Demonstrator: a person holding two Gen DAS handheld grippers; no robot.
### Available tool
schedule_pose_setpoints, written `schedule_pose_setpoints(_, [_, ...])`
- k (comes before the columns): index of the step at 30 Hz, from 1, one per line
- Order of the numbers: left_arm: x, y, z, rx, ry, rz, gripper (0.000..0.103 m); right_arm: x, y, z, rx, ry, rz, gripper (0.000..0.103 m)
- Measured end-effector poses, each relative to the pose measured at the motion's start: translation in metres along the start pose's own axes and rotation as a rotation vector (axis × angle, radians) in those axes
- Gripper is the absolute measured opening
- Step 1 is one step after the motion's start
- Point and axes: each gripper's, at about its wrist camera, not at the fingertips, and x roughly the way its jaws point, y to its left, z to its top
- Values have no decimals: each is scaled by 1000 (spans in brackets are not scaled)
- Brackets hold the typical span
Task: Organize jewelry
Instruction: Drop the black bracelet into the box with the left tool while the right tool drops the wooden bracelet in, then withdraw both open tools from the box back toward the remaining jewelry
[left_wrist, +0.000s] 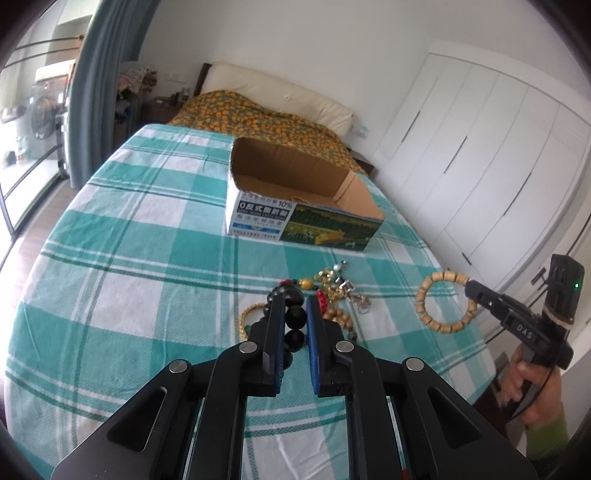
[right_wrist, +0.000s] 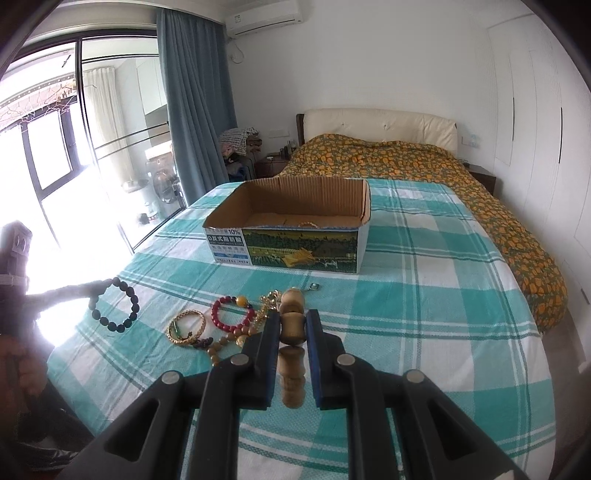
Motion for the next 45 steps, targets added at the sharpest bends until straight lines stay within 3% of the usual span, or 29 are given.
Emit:
schedule_pose_setpoints(11, [24, -7, 83, 46, -39, 26, 9, 34, 3, 69, -39, -36, 54, 14])
schedule_pose_setpoints(21, [91, -23, 156, 107, -17, 26, 9, 95, 0, 148, -44, -44, 69, 14])
schedule_pose_setpoints(27, [139, -25, 175, 142, 30, 60, 9, 150, -4, 174, -49, 5, 77, 15])
schedule_pose_setpoints(36, [193, -11, 176, 145, 81, 125, 11, 226, -13, 184, -10, 85, 119, 15])
schedule_pose_setpoints(38, [201, -8, 174, 146, 88, 156, 21, 237, -13, 181, 4, 98, 128, 16])
schedule_pose_setpoints(39, [202, -7, 173, 143, 92, 171, 45, 242, -14, 179, 9, 101, 123, 19])
schedule_pose_setpoints(40, [202, -5, 171, 138, 88, 185, 68, 246, -14, 178, 8, 105, 104, 36])
schedule_pose_setpoints(41, [199, -3, 169, 134, 71, 197, 74, 247, -14, 176, 7, 106, 81, 55])
schedule_pose_setpoints(42, [194, -2, 166, 138, 56, 204, 80, 245, -15, 174, 9, 96, 60, 59])
schedule_pose_setpoints(45, [180, 0, 157, 160, 50, 228, 81, 231, -15, 168, 4, 63, 16, 59])
